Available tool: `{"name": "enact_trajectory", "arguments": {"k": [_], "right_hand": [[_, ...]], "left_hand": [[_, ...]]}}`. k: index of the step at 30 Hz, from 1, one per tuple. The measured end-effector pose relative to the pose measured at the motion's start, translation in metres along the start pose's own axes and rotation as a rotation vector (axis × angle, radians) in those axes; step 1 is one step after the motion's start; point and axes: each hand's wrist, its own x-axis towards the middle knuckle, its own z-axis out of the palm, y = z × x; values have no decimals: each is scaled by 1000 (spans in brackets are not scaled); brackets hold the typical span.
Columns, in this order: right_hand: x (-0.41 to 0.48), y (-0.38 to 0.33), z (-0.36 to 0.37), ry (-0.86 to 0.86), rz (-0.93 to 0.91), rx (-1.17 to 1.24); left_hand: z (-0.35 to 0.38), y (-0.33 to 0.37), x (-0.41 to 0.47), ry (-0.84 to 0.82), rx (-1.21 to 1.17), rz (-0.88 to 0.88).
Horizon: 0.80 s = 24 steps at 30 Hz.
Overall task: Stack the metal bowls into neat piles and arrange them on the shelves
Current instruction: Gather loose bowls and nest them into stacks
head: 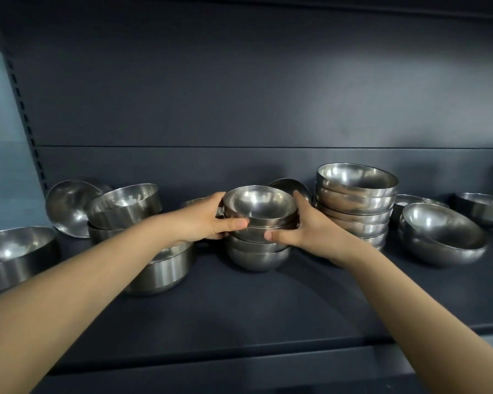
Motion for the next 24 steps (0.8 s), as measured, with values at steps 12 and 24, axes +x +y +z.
{"name": "enact_trajectory", "arguments": {"k": [12,24], "right_hand": [[-35,-22,12,149,-2,-266],[-100,-30,-2,235,-21,-576]], "left_hand": [[5,14,-25,158,320,49],[24,42,-75,349,666,341]]}}
